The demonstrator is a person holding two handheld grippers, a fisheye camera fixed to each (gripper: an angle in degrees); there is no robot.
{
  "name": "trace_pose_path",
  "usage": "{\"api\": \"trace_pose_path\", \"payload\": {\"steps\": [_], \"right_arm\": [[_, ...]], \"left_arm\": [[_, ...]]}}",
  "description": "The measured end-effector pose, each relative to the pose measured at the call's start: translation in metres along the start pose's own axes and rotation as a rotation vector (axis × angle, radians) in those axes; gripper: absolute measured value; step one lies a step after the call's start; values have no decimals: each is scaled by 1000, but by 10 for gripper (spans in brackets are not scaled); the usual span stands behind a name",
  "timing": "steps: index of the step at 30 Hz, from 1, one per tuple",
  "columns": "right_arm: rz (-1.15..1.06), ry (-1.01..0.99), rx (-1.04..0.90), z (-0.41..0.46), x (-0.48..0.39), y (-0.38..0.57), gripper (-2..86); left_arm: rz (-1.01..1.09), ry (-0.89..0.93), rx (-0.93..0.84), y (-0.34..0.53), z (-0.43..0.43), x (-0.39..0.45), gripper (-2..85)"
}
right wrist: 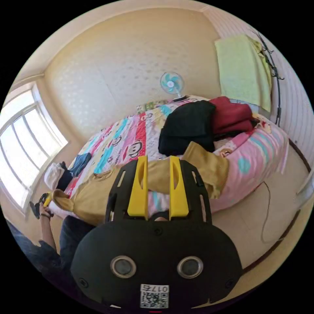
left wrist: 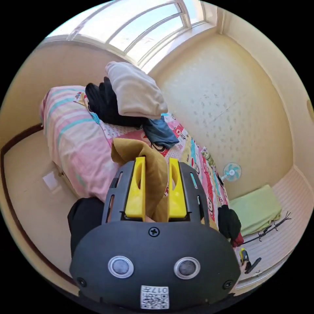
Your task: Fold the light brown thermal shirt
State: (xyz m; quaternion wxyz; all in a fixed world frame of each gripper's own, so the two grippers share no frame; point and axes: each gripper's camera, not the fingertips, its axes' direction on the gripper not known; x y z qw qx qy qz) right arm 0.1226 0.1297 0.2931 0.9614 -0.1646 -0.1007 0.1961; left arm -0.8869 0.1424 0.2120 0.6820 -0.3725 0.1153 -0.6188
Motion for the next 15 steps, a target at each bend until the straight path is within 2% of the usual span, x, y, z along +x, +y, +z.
{"api": "trace_pose_path", "payload": {"steps": [4, 8, 12, 15], "right_arm": [[-177, 43, -172, 103, -54, -46, 143], [-284, 236, -523, 226, -63, -64, 155], [-255, 184, -372, 220, -58, -52, 157], [-311, 236, -327, 221, -71, -39, 152]], "left_arm": [[-95, 111, -76, 0, -1, -46, 99], [-190, 30, -155, 0, -43, -122, 97], [-254, -140, 28, 36, -145, -172, 100], [-188, -99, 171, 80, -188, -174, 100]]}}
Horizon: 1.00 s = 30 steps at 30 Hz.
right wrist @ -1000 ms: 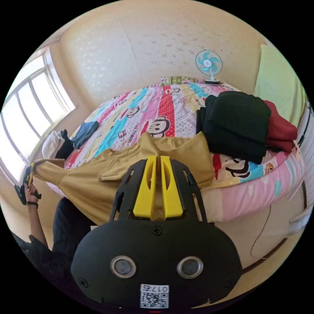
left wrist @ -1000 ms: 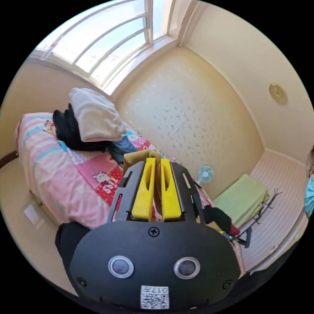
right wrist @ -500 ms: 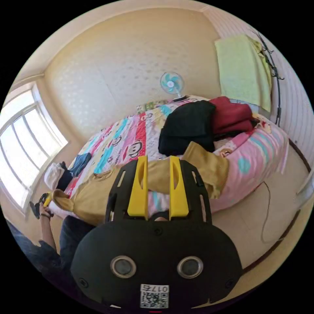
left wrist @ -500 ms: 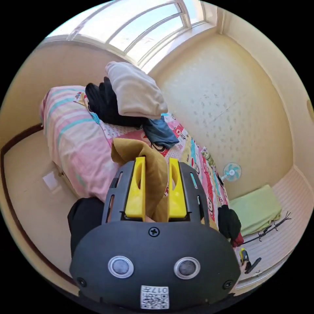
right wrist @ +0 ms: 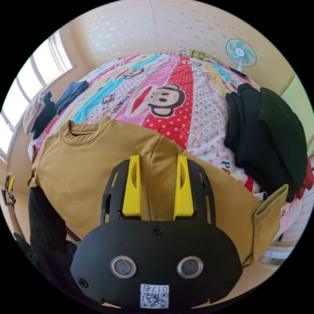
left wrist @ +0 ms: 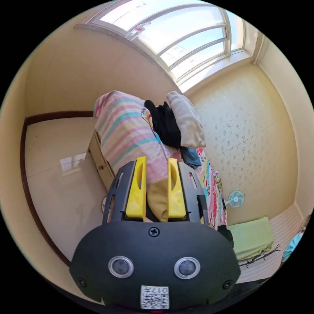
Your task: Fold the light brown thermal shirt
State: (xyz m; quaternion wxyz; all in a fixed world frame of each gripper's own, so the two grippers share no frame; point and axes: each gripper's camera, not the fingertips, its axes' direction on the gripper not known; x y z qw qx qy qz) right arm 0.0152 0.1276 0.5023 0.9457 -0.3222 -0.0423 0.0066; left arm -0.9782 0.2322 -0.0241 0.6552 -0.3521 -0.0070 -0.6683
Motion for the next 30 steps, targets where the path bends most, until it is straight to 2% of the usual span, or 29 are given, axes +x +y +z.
{"api": "trace_pose_path", "payload": {"steps": [3, 5, 7, 9, 11, 12, 14, 16, 18, 20, 21, 24, 27, 29, 30], "right_arm": [[8, -3, -19, 2, -2, -4, 149], [32, -33, -13, 2, 2, -3, 149], [47, -49, -26, 0, 3, -6, 150], [6, 26, -88, -7, -4, -19, 151], [-17, 163, -20, -19, -11, -22, 150], [-66, 212, -1, -20, -15, -22, 148], [-113, 197, -103, 0, -12, -21, 145], [-31, 67, -54, 7, 5, -9, 138], [153, -96, -61, 0, 32, -2, 104], [199, -192, -39, -18, 37, 5, 61], [233, -201, 63, -42, 36, 13, 48], [290, -207, 310, -120, 23, 21, 37], [182, -107, 487, -185, -3, -4, 34], [152, -128, 567, -209, -6, -32, 35], [154, -123, 589, -220, -4, -59, 37]], "left_arm": [[261, 182, -90, 44, 47, 56, 106], [540, 355, -318, 94, 126, 134, 118], [713, 394, -450, 142, 180, 190, 132], [914, 342, -485, 195, 222, 236, 146], [1098, 144, -556, 259, 286, 265, 156], [1122, 91, -604, 274, 306, 266, 157], [1102, -56, -892, 338, 387, 239, 158], [1079, -10, -762, 357, 373, 217, 151], [1059, 4, -704, 373, 355, 198, 119], [989, 31, -668, 387, 322, 177, 33], [951, 43, -660, 388, 312, 173, 30], [791, 151, -492, 362, 240, 163, 16], [855, 144, -335, 340, 194, 209, 13], [921, 137, -123, 314, 169, 265, 15], [931, 140, -80, 305, 167, 280, 16]]}}
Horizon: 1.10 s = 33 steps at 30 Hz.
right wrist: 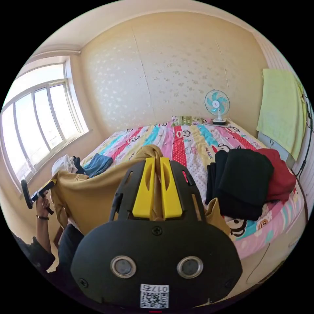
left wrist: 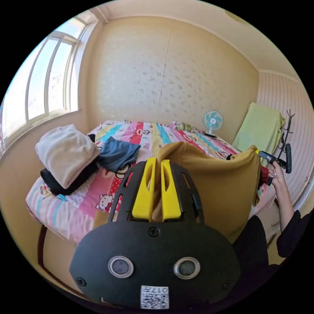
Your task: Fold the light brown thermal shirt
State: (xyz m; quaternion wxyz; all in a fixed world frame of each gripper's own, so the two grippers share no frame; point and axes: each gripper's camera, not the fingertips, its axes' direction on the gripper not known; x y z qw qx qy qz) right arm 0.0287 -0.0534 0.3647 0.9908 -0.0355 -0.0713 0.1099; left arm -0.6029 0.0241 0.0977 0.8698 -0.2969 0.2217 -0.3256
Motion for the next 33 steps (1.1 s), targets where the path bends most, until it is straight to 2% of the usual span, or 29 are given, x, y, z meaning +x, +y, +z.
{"api": "trace_pose_path", "payload": {"steps": [2, 4, 6, 7, 8, 10, 12, 16, 18, 20, 22, 24, 27, 29, 31, 33], "right_arm": [[-17, 39, 9, 27, -3, -41, 45], [4, 40, -61, 73, 4, -74, 64], [146, -16, -260, 124, 24, -87, 96], [160, -51, -274, 129, 26, -83, 100], [143, -122, -266, 133, 25, -69, 105], [59, -156, -297, 138, 18, -31, 109], [-40, -124, -475, 152, 13, 41, 118], [-36, -19, -760, 160, 28, 174, 128], [-31, -50, -543, 114, 28, 227, 124], [21, -59, -571, 99, 28, 243, 100], [33, -62, -629, 93, 29, 246, 74], [46, -160, -710, 91, 38, 240, 44], [97, -352, -766, 63, 61, 223, 38], [29, -449, -842, 39, 65, 218, 39], [-51, -468, -922, 20, 67, 219, 42], [-35, -404, -926, 2, 82, 219, 51]], "left_arm": [[6, -45, 98, -72, 24, -1, 27], [22, -80, 101, -116, 75, -6, 43], [-12, -82, -51, -143, 139, -22, 63], [-76, -69, -177, -145, 167, -35, 73], [-93, -18, -223, -131, 175, -43, 78], [-48, 28, -179, -86, 163, -45, 79], [22, -1, -193, -24, 148, -42, 78], [39, 67, -491, 141, 130, -42, 111], [-11, 98, -639, 200, 124, -45, 137], [-75, 71, -493, 242, 81, -45, 138], [-188, 48, -476, 255, 65, -44, 116], [-196, 72, -527, 257, 65, -39, 65], [18, 155, -700, 229, 58, -33, 36], [212, 264, -906, 211, 34, -39, 35], [239, 350, -1021, 205, 7, -54, 38], [228, 423, -1082, 201, -17, -73, 43]]}}
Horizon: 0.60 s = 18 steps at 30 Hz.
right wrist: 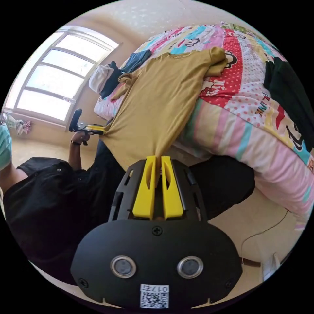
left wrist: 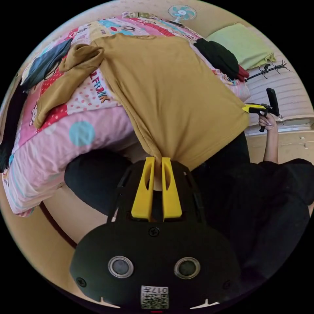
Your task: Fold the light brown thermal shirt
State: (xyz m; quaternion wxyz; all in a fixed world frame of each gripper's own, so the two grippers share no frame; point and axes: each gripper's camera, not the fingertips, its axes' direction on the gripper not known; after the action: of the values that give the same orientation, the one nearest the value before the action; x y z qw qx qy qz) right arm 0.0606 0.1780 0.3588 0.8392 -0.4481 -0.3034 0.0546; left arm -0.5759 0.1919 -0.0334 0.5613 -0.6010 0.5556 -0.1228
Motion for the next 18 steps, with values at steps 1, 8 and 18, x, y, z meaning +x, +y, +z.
{"api": "trace_pose_path", "payload": {"steps": [1, 8, 18], "right_arm": [[21, 9, 28, -5, 4, 3, 55], [178, -24, 485, -31, 72, -54, 95], [338, 198, 420, 34, 121, -199, 70]], "left_arm": [[-16, 33, 7, 15, -13, -8, 47], [-62, 134, 315, 7, -98, -45, 48], [0, -199, 389, -187, -8, -81, 55]]}}
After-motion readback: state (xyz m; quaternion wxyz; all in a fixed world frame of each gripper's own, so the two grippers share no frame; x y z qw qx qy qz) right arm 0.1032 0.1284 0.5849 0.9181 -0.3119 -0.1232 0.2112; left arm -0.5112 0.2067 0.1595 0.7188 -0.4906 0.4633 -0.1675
